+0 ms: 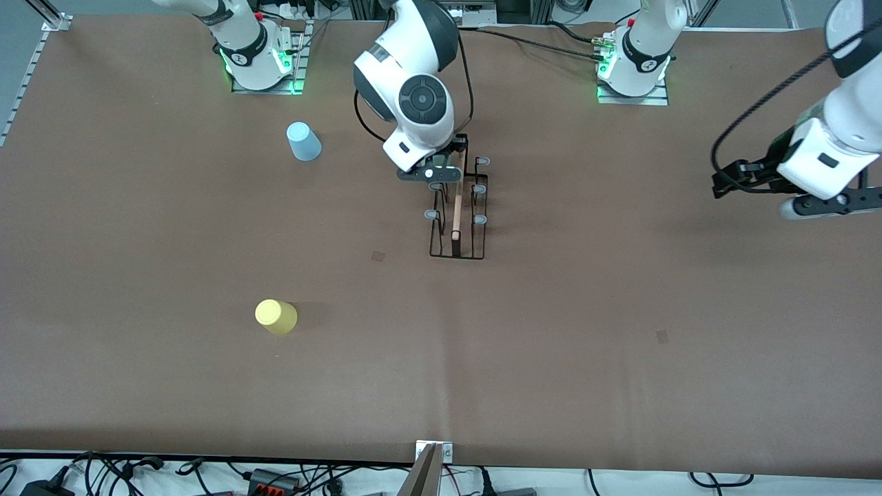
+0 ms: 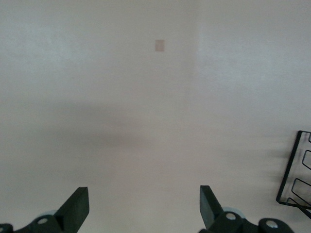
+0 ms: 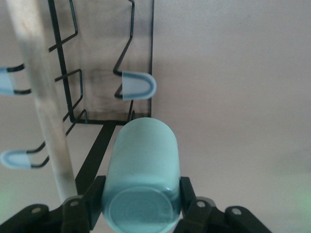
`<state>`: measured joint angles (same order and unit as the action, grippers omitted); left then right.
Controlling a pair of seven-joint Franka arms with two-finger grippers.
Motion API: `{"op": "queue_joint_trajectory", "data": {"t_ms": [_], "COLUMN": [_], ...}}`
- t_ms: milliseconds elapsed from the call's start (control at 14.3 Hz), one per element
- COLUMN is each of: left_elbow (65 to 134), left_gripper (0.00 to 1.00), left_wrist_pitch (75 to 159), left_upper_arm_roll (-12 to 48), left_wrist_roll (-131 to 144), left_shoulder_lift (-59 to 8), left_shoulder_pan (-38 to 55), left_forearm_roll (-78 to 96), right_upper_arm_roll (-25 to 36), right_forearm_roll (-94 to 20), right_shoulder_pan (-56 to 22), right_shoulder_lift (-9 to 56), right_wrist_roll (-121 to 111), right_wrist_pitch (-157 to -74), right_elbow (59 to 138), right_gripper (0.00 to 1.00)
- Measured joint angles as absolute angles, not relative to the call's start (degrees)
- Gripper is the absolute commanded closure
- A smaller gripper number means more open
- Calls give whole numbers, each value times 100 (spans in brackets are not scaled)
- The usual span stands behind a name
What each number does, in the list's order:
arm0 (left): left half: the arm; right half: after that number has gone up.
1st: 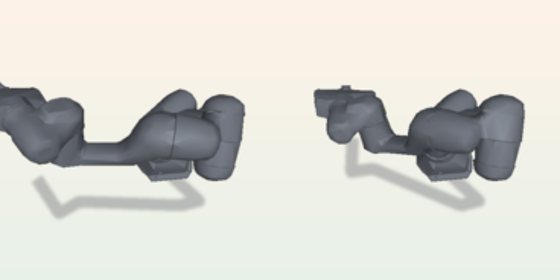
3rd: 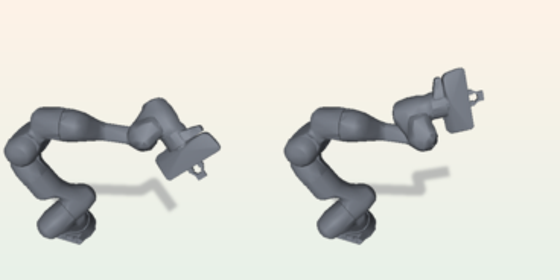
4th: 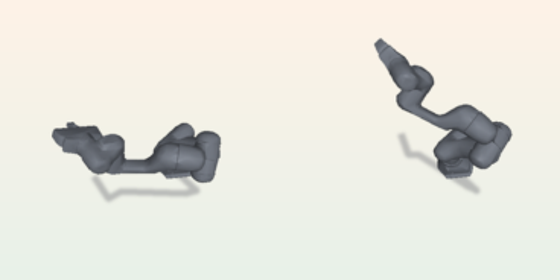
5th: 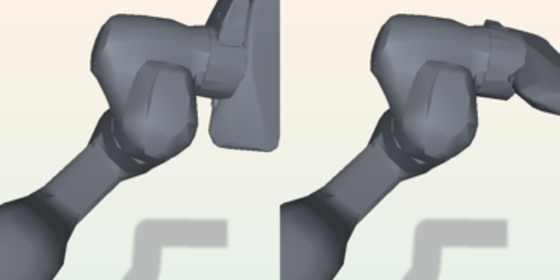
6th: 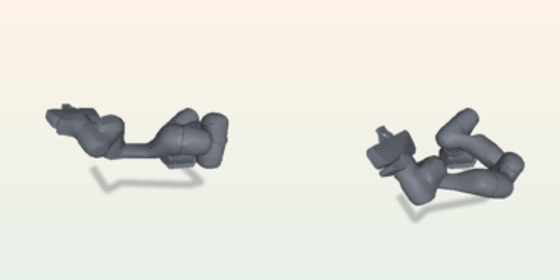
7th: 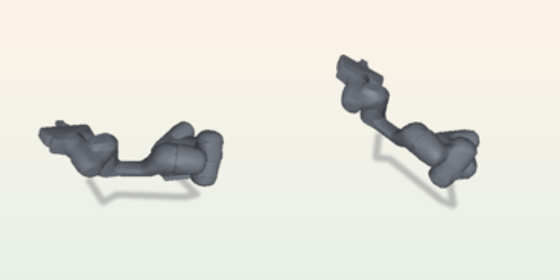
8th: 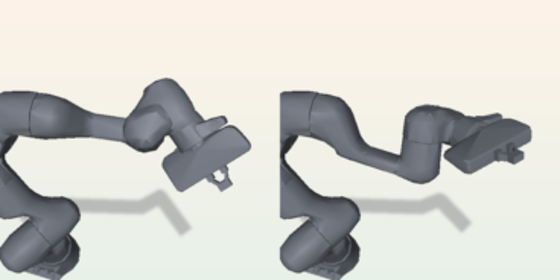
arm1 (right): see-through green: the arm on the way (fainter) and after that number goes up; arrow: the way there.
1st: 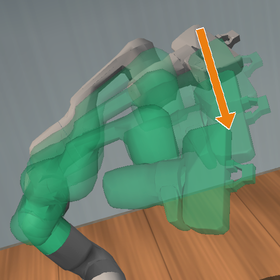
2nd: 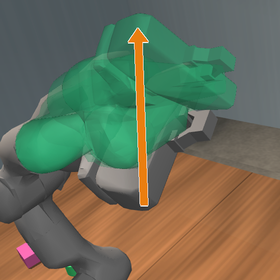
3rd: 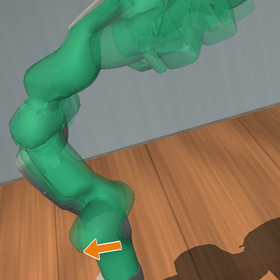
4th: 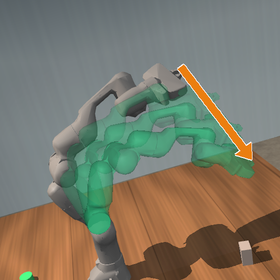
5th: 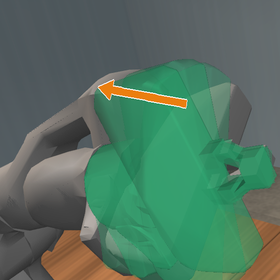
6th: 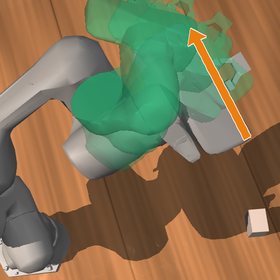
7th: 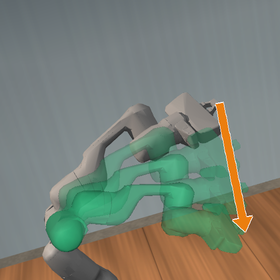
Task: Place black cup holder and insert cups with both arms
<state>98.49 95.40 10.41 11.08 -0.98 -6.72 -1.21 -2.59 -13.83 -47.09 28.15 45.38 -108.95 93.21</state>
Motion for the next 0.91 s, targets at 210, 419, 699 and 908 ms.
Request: {"op": "queue_joint_trajectory", "data": {"t_ms": [210, 419, 699, 908], "left_elbow": [9850, 9851, 9850, 9850], "left_gripper": [0, 0, 0, 0], "left_wrist_pitch": [9566, 9565, 9565, 9565], "left_upper_arm_roll": [921, 875, 905, 904], "left_wrist_roll": [913, 808, 798, 793], "left_shoulder_lift": [-98, -98, -98, -98], "left_shoulder_pan": [-757, -784, -784, -784], "left_forearm_roll": [-122, -122, -122, -122], "right_upper_arm_roll": [-258, -212, 291, 642], "right_forearm_roll": [-1383, -1381, -1136, -605], "right_shoulder_pan": [-4716, -4711, -4341, -3686], "right_shoulder_lift": [2966, 2967, 2845, 2931], "right_wrist_roll": [4563, 5005, 5295, 5278], "right_wrist_pitch": [-11027, -11011, -10663, -10704], "right_elbow": [9310, 9018, 8545, 8543], "right_gripper": [0, 0, 0, 0]}}
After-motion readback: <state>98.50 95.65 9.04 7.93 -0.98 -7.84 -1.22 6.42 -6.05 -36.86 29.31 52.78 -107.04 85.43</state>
